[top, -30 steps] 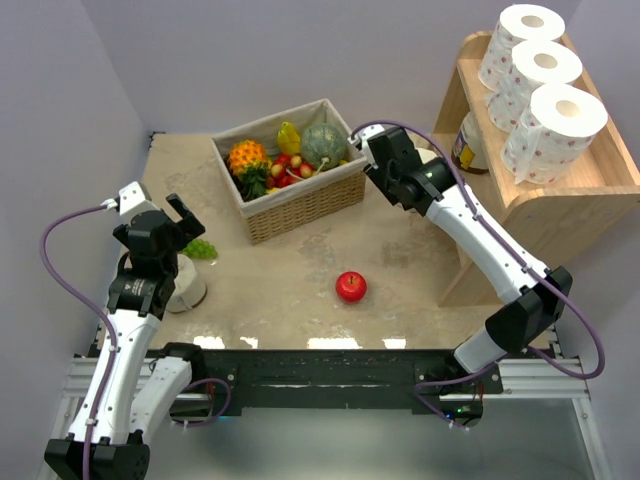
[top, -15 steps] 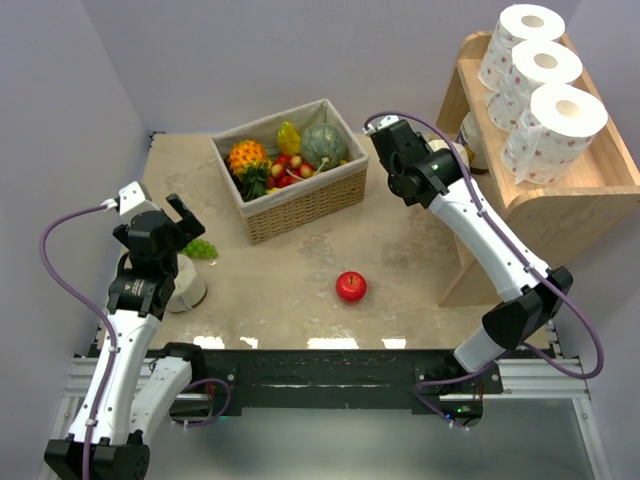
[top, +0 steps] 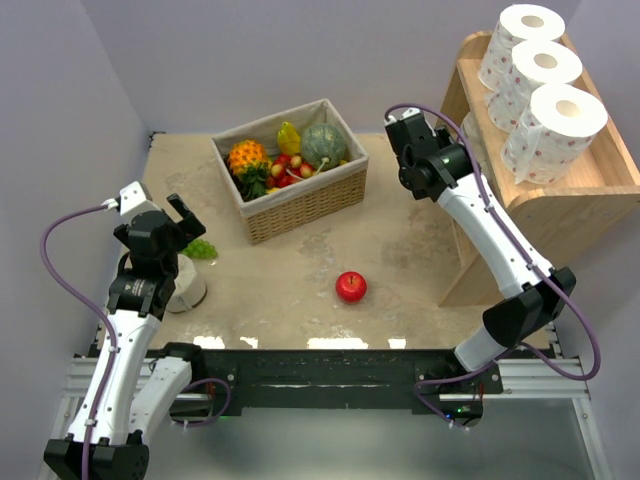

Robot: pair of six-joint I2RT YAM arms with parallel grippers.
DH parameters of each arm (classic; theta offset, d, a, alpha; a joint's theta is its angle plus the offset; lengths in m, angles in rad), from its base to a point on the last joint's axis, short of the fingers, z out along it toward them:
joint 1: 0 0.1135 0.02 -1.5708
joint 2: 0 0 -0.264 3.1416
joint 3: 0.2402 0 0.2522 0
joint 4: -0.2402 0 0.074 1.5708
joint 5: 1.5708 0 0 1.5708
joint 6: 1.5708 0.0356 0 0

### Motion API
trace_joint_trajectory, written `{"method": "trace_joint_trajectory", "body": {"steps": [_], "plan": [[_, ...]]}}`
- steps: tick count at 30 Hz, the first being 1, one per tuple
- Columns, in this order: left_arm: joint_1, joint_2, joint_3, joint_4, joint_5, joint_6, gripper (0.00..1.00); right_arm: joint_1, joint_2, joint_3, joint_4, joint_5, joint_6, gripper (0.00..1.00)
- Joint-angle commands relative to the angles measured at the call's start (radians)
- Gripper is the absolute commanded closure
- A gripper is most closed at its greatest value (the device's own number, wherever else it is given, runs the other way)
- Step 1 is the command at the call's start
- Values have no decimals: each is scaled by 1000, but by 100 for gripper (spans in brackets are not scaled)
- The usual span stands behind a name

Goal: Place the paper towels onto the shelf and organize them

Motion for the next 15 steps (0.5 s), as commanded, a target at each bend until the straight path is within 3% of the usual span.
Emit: {"method": "trace_joint_trajectory", "body": {"steps": [1, 15], "plan": [[-6, -7, -4, 42, -6, 13, 0, -8, -22, 9, -3, 85, -1, 38], [-6, -6, -6, 45, 0, 15, 0, 23, -4, 110, -47, 51, 11, 25]]}}
